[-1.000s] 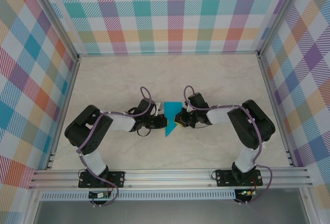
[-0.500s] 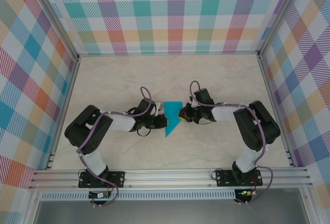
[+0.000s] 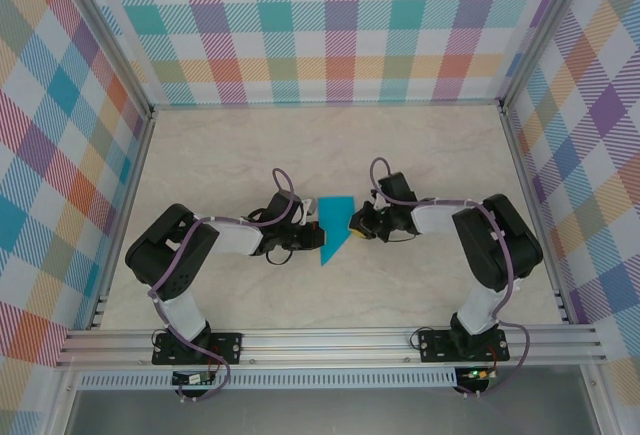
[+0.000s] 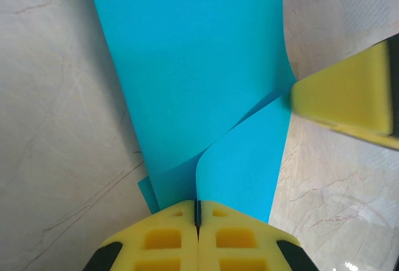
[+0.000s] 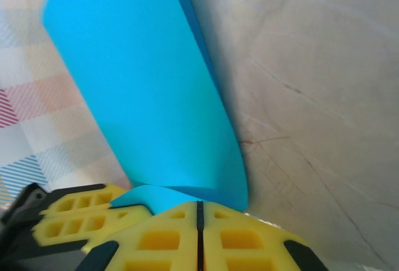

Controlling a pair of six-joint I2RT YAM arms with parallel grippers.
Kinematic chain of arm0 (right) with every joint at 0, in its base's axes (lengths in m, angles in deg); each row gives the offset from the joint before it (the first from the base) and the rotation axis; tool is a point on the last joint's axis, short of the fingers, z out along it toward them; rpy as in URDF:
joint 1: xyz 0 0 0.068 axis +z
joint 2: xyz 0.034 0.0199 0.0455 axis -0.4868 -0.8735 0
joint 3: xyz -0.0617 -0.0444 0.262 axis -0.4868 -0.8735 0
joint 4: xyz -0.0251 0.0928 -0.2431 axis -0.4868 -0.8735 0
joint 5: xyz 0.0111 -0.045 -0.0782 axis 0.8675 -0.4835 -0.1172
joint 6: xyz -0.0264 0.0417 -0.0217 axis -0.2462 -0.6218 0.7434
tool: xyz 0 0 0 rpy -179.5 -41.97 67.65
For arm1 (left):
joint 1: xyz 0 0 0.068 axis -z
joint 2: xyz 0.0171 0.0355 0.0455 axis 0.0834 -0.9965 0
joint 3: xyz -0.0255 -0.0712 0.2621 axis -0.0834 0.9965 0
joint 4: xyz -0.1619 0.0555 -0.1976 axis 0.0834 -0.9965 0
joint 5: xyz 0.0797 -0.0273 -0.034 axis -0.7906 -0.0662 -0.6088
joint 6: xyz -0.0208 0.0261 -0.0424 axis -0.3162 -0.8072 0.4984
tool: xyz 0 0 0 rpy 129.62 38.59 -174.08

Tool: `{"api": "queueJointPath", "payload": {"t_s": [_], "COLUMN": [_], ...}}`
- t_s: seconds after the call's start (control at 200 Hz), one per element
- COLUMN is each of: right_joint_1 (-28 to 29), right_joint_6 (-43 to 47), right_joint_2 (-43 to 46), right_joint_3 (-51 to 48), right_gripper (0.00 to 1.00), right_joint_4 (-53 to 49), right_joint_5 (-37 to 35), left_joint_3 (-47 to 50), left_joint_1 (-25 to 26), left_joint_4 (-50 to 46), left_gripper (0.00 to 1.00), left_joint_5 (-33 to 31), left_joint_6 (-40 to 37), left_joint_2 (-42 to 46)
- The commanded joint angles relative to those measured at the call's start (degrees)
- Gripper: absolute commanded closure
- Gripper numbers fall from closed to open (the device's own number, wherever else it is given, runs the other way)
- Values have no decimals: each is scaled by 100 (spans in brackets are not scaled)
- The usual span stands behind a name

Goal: Fold a paper plane with a square sheet of paper (pick it up from the middle)
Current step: Third fold the triangle at the center of the table.

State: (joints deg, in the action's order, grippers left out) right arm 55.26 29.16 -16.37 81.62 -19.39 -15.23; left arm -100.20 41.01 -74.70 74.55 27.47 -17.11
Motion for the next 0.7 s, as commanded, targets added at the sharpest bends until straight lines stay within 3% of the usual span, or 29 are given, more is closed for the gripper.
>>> {"api": "queueJointPath", "payload": {"t_s": [0.0, 0.26, 0.48, 0.695], "right_joint_1": [-169, -178, -172, -173], "right_joint_6": [197, 123, 194, 439], "right_joint_2": [208, -188, -512, -116], "right_joint_3": [186, 133, -50, 105], "right_gripper": [92, 92, 92, 91], "right_joint_4": [-79, 251, 251, -222], "right_joint_5": [256, 496, 213, 93], "left_joint_3": [151, 140, 131, 135], "left_joint_1": [-2, -2, -2, -2], "left_joint_4": [-830, -848, -887, -916], "left_gripper": [100, 100, 100, 100], "left_joint_5": [-395, -413, -411, -411], "left_joint_6": [-146, -145, -146, -151], "left_joint_2": [-267, -263, -261, -246]}}
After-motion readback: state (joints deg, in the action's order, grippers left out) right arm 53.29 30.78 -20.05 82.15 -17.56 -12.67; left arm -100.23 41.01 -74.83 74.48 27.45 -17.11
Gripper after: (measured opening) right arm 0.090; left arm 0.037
